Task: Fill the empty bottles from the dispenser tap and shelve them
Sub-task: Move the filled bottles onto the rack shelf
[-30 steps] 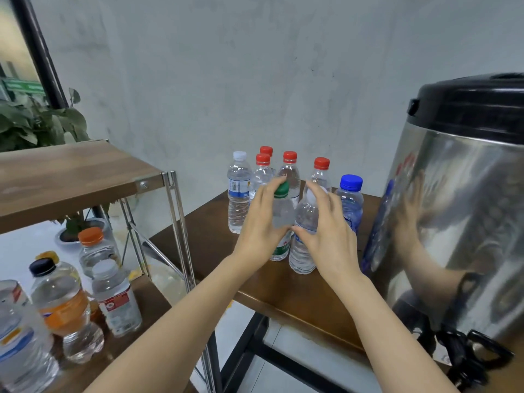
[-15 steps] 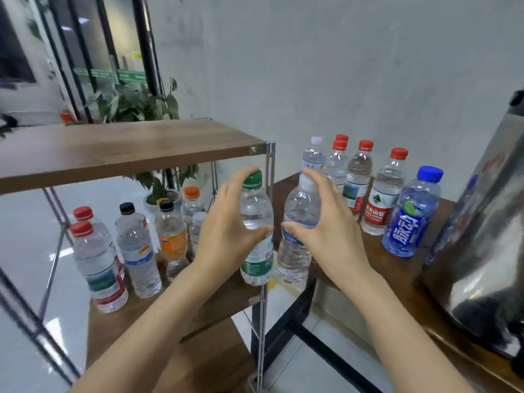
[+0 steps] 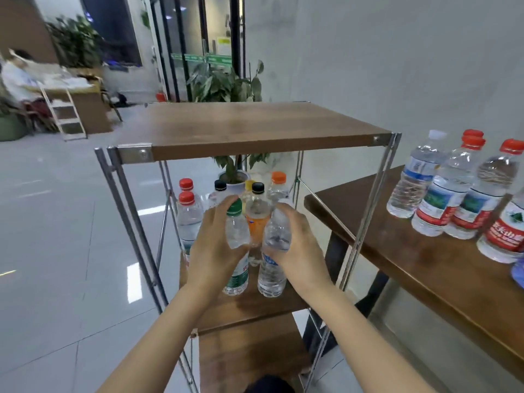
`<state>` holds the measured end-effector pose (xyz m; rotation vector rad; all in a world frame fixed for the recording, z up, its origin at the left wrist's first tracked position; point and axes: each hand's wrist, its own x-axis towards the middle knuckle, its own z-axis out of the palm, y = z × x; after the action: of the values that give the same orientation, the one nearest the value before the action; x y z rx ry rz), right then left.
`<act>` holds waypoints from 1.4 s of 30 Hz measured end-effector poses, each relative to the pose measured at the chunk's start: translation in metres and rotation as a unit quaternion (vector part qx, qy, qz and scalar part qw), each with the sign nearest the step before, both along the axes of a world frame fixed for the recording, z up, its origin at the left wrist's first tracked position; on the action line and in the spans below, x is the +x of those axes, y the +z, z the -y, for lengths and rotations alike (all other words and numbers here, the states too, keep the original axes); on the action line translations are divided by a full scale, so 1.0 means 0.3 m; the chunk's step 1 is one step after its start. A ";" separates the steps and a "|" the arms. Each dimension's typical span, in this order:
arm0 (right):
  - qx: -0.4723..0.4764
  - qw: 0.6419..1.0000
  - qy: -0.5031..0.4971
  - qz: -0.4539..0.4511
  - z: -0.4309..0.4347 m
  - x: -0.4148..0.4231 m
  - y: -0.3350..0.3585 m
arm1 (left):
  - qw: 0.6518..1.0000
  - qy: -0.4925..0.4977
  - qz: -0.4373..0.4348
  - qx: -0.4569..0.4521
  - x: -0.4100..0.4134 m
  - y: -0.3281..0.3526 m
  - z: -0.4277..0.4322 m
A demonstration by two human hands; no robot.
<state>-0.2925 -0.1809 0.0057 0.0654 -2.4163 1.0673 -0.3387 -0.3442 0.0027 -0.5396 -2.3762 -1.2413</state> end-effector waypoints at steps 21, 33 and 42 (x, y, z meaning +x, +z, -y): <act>0.044 0.993 0.107 0.004 0.202 -0.258 -0.154 | 0.993 0.118 0.013 0.006 -0.141 -0.177 0.150; 0.077 0.992 0.099 0.010 0.207 -0.268 -0.144 | 0.993 0.117 0.013 -0.027 -0.136 -0.154 0.140; 0.086 0.996 0.026 0.000 0.081 -0.086 0.011 | 0.994 0.094 -0.024 -0.051 0.015 -0.018 0.034</act>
<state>-0.3183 -0.2053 0.0091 0.1866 -2.5131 0.8791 -0.3343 -0.3543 -0.0027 -0.3615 -2.3963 -1.0192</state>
